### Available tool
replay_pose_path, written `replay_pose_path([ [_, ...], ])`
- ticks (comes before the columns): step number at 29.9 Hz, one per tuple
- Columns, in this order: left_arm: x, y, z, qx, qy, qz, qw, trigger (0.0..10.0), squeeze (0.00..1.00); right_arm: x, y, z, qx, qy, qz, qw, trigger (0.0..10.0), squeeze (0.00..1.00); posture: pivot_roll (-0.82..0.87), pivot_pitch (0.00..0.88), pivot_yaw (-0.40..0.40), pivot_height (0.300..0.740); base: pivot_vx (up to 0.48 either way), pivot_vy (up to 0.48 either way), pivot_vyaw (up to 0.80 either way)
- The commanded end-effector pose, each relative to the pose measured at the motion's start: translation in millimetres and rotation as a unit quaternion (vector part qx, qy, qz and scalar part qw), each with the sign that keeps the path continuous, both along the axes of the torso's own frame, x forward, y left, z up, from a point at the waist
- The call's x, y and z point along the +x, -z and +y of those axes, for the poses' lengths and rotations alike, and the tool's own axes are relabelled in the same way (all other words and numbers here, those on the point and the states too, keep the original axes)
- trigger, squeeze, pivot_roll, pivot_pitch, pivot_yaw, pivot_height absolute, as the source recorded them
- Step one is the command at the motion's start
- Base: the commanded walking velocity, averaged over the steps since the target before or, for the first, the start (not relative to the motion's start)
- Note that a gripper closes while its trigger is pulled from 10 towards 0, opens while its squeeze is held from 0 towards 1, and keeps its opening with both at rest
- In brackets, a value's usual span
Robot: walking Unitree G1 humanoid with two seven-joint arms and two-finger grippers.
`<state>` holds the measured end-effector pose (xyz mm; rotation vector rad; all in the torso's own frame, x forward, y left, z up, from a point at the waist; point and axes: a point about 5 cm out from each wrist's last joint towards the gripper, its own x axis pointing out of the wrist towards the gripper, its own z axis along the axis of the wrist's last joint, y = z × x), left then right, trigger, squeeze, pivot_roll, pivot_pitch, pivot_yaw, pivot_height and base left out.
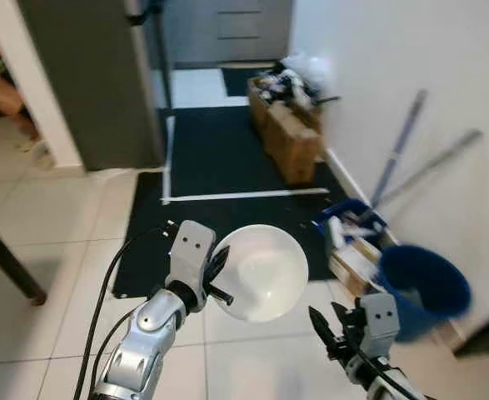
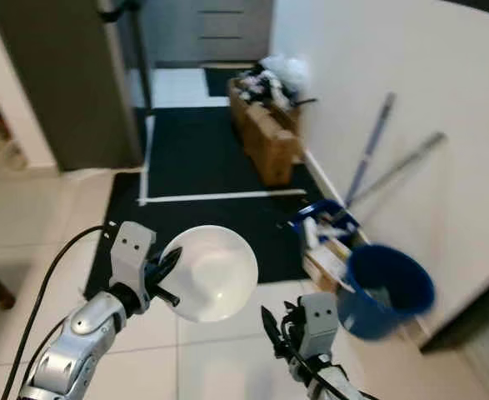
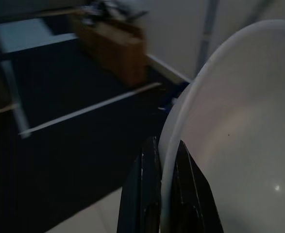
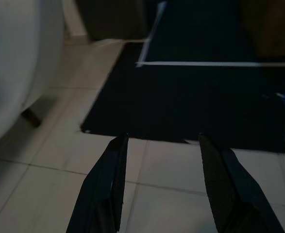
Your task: Setting the table
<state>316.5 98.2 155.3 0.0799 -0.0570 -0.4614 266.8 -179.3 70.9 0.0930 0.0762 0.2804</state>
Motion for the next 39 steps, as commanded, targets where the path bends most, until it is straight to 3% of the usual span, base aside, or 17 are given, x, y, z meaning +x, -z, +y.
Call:
replay_pose_path([
  [1, -1.4, 4, 4.2, 0.005, -0.005, 0.005, 1.000, 10.0, 0.00, -2.7, 4, 7.5, 0.008, -0.010, 0.007, 1.000, 10.0, 0.00, 0.05, 0.092, 0.061, 0.740, 0.480, 0.000, 0.80],
  [10, -1.6, 4, 3.5, 0.005, -0.003, 0.005, 1.000, 10.0, 0.00, -3.4, 1, 12.8, 0.017, -0.031, 0.005, 0.999, 10.0, 0.00, 0.05, 0.091, 0.063, 0.740, 0.480, 0.000, 0.77],
  [22, -1.9, 5, 1.7, 0.005, -0.002, 0.014, 1.000, 10.0, 0.00, -2.5, -3, 17.1, 0.033, -0.051, 0.002, 0.998, 10.0, 0.00, 0.05, 0.086, 0.064, 0.740, 0.441, 0.000, 0.00],
  [39, -6.6, 14, -4.3, 0.006, 0.009, 0.059, 0.998, 10.0, 0.00, -2.7, -4, 19.1, 0.045, -0.055, 0.002, 0.997, 10.0, 0.00, 0.05, 0.074, 0.070, 0.740, 0.000, 0.000, 0.00],
])
